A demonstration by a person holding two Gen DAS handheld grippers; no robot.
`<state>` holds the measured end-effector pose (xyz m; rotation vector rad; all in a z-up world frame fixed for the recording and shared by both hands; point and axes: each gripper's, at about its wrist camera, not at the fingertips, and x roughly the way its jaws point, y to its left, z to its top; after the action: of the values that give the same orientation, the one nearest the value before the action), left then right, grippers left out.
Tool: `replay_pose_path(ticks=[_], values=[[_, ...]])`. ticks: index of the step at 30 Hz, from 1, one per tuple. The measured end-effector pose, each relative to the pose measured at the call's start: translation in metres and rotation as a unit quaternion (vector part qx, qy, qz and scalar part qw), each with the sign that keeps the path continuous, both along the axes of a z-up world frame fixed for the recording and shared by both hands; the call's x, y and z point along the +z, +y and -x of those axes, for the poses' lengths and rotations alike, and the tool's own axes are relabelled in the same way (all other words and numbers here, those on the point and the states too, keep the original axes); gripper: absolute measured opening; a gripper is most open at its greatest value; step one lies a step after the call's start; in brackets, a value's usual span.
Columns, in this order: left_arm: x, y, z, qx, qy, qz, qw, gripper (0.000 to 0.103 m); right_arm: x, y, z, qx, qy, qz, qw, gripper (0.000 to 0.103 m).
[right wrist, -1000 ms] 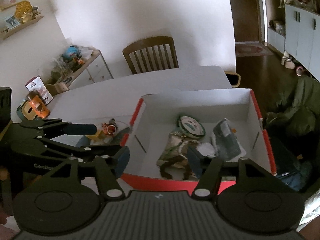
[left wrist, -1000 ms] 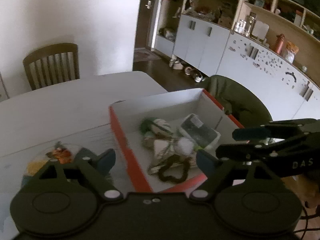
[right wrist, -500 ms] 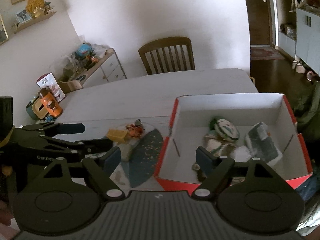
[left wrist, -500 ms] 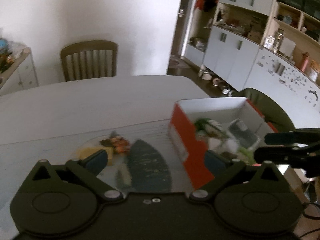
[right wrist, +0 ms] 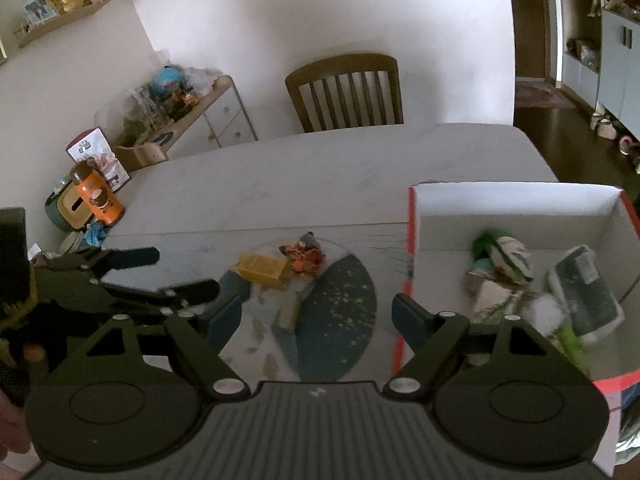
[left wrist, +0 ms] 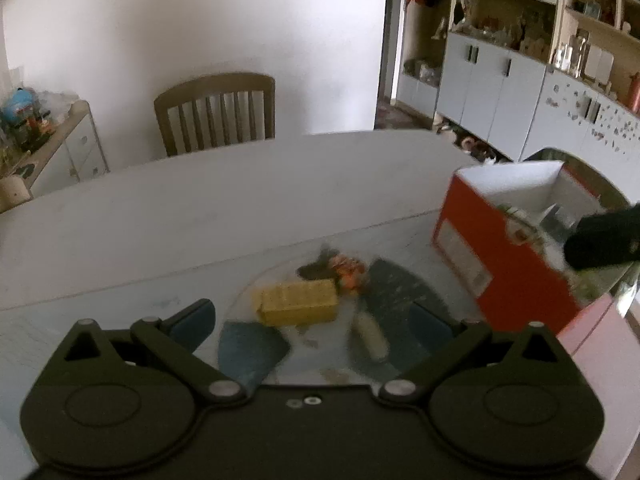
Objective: Organize objects
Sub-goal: 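Withdraw both grippers from the box back toward the table pile, then grasp the yellow box with the left gripper while the right grasps the white cylinder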
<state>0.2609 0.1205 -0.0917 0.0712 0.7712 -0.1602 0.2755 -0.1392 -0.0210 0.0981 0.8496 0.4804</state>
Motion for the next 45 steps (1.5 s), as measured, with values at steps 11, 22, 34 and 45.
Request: replay_pose_path(ticks=[11,22,34,45], values=[[-0.037,0.018,-0.037,-0.001,0.026,0.011,0.9996,0.102,-0.036,0.053,-0.023,0.012,0.035,0.043,0.998,0.082],[-0.06,0.013,-0.071,-0.001,0.057,0.019,0.9982,0.102,-0.095,0.091,-0.033,0.04,0.056,0.101,0.992,0.082],[-0.082,0.009,-0.09,0.008,0.078,0.011,0.9969,0.102,-0.13,0.113,-0.052,0.039,0.072,0.12,0.989,0.082],[-0.083,0.011,-0.089,-0.001,0.072,0.019,0.9972,0.084,-0.14,0.122,-0.06,0.043,0.075,0.131,0.988,0.06]])
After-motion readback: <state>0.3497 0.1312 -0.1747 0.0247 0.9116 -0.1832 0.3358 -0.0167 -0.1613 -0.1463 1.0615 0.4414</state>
